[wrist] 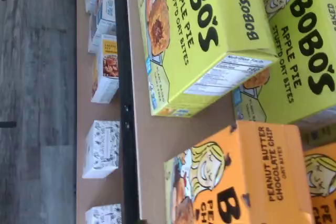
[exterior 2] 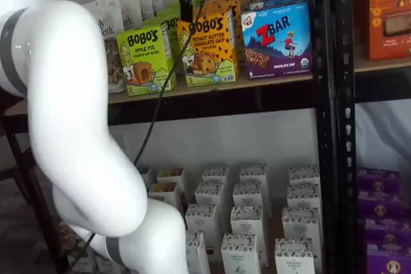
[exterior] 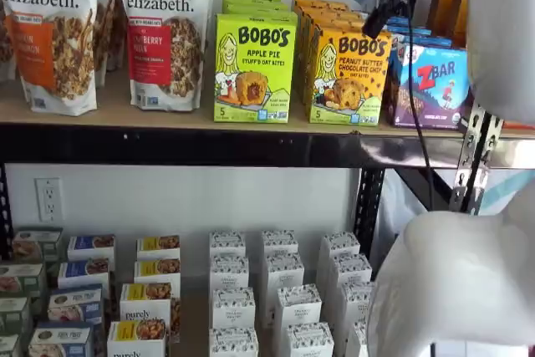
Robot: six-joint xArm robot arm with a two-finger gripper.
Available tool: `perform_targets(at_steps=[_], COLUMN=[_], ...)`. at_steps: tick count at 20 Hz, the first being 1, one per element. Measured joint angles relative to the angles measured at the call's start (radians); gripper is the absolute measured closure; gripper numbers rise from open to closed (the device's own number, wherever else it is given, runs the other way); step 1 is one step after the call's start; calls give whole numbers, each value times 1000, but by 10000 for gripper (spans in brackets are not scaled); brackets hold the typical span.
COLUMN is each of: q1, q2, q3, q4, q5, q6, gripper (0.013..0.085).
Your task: Pick up the orange box on the top shelf, the fifth box from the left
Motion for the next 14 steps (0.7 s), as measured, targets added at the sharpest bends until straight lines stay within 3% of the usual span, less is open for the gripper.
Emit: perform_targets(at_steps=[9, 14], q1=[7, 0], q2=[69, 110], q3=[-66, -87], q4=[-66, -73], q5=[-1, -1], q6=[-14, -29], gripper=[130, 130])
